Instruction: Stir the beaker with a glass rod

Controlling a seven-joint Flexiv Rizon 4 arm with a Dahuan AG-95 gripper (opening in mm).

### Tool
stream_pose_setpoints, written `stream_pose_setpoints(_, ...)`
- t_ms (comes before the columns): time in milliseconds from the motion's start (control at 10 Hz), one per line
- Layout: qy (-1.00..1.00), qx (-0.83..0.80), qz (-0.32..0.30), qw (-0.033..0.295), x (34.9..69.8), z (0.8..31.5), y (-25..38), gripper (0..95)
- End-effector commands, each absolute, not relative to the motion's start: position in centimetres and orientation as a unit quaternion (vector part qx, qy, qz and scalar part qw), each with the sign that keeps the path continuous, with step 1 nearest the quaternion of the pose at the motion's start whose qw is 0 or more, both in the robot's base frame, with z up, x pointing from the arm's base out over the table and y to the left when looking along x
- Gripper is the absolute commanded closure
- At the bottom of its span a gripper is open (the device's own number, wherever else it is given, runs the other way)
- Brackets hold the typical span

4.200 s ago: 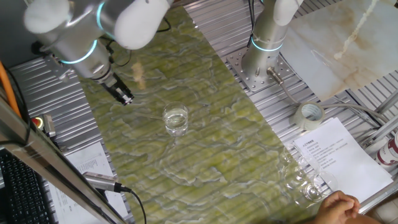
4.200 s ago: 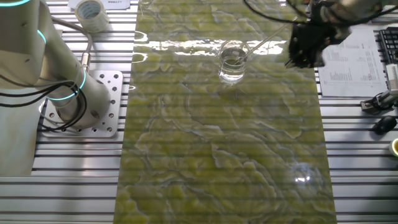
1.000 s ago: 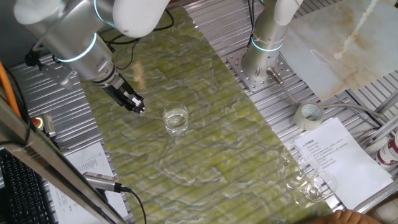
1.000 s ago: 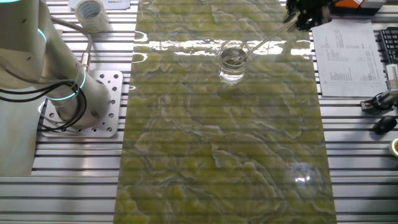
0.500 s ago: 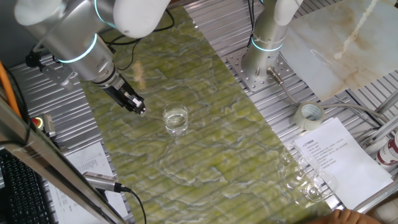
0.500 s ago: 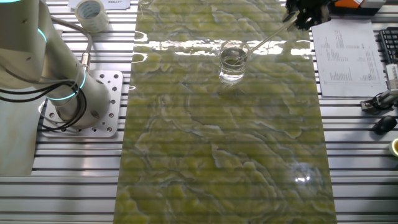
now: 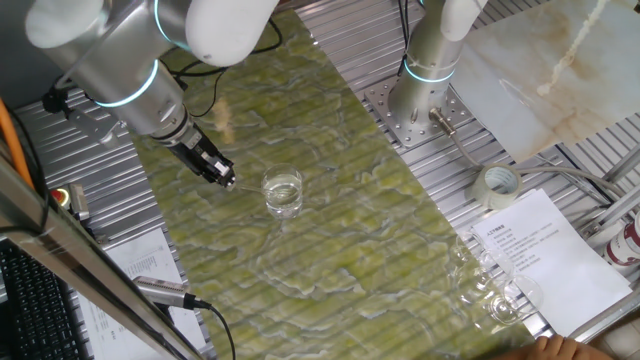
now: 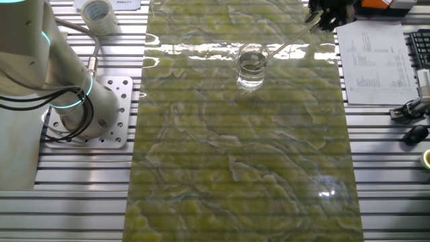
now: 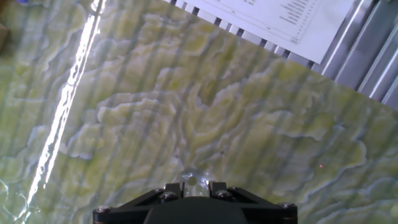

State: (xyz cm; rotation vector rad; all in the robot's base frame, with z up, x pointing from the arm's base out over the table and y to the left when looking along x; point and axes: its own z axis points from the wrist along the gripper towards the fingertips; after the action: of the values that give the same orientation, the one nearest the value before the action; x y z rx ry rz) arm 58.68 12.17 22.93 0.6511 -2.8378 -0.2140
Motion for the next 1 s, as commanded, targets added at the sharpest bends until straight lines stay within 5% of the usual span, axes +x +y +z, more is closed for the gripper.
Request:
stream_pose_setpoints(100,-0.965,0.225,-0.07,0.112,58.75,22.78,12.18,76.0)
stream_pose_setpoints(1000,-0.958,0.245,-0.058,0.14,59.16,22.66,12.57,76.0)
